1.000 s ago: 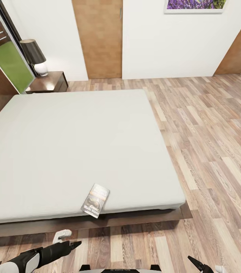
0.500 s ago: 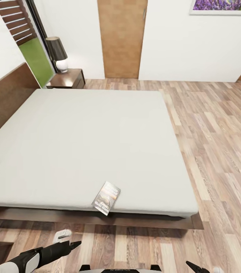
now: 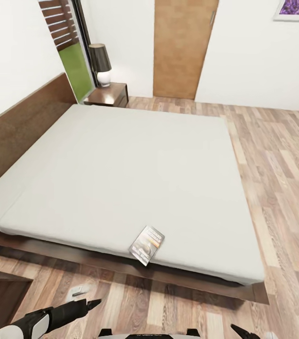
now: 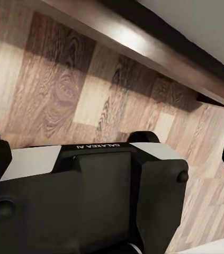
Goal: In the bedroom, move the book from the bed onto either nightstand, and place the two sandals side by side next to the bed.
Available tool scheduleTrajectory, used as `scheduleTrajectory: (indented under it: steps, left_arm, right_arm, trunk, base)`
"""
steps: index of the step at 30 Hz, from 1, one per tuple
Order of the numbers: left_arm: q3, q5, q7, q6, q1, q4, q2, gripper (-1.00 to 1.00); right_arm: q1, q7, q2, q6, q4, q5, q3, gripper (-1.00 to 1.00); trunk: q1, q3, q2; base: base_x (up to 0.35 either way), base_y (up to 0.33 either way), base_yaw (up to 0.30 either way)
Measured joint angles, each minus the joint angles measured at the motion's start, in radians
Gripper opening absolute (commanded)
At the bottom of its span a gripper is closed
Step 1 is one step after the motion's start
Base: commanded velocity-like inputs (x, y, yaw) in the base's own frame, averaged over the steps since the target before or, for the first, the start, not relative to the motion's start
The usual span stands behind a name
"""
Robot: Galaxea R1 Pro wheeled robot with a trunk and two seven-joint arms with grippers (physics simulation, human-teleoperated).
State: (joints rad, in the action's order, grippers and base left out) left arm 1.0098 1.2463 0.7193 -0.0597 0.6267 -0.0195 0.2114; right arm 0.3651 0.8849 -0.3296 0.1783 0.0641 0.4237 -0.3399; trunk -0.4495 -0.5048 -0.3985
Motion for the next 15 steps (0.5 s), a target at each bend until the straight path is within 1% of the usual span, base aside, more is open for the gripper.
scheduleTrajectory:
  steps: [15]
  left_arm:
    - [0.000,0.000,-0.001,0.000,0.000,0.000,-0.001,1.00]
  right_arm:
    - [0.000,-0.001,0.000,0.000,0.000,0.000,0.000,1.00]
  trunk:
    - [0.000,0.000,0.000]
  base:
    - [0.000,0.000,0.288]
